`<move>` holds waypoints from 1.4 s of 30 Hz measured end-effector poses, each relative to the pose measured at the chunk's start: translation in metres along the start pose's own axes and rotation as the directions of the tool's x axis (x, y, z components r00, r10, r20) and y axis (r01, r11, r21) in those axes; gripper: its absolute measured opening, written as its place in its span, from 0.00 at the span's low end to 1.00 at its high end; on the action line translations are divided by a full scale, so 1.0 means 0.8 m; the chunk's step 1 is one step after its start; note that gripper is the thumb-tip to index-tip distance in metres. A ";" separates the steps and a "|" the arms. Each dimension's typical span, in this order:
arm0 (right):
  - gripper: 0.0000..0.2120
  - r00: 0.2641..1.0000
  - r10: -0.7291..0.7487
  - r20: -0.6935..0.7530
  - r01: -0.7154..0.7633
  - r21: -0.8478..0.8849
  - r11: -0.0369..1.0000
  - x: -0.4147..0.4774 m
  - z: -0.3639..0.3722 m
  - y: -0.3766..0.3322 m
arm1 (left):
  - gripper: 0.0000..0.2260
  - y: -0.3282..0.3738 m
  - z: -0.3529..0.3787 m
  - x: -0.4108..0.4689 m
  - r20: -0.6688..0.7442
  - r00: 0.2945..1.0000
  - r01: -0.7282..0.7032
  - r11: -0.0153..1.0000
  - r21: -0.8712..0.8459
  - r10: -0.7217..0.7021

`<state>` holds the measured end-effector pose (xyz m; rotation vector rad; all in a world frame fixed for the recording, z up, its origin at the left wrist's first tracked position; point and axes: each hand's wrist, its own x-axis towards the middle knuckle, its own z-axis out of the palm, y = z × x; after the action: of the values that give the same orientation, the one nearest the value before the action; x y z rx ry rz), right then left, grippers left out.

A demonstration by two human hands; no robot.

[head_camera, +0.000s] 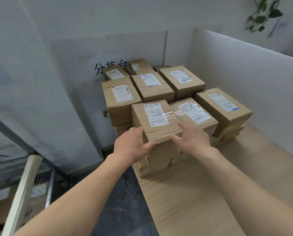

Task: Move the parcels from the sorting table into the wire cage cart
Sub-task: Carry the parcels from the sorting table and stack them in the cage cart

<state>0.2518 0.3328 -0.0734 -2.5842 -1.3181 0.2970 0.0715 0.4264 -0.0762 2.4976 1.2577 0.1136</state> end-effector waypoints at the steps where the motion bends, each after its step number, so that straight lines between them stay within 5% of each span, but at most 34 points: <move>1: 0.29 1.000 -0.004 0.012 0.004 0.009 1.000 0.004 0.001 0.000 | 0.28 0.001 0.002 0.003 0.005 1.000 0.021 0.999 -0.025 -0.021; 9: 0.32 0.999 0.029 -0.043 -0.022 0.151 0.988 0.014 0.014 -0.003 | 0.23 0.008 0.019 0.011 0.046 0.995 0.102 0.951 -0.293 -0.093; 22: 0.13 0.963 0.249 0.105 -0.264 0.570 0.778 -0.002 0.053 0.006 | 0.22 -0.014 0.019 0.003 0.024 0.968 0.237 0.884 -0.403 -0.249; 33: 0.16 0.946 0.070 0.318 -0.325 0.915 0.238 -0.007 0.102 0.021 | 0.27 -0.033 0.028 -0.001 0.139 0.954 0.293 0.735 -0.611 -0.265; 37: 0.24 0.938 0.014 0.347 -0.343 0.921 0.184 -0.010 0.107 0.026 | 0.27 -0.039 0.029 -0.011 0.111 0.957 0.273 0.711 -0.648 -0.267; 42: 0.21 0.904 0.009 0.427 -0.425 0.899 0.101 -0.016 0.108 0.031 | 0.28 -0.046 0.021 -0.022 0.063 0.967 0.223 0.701 -0.678 -0.247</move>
<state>0.2396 0.3171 -0.1617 -1.4449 -0.3405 1.2294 0.0364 0.4284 -0.1034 1.6891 1.2427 0.4672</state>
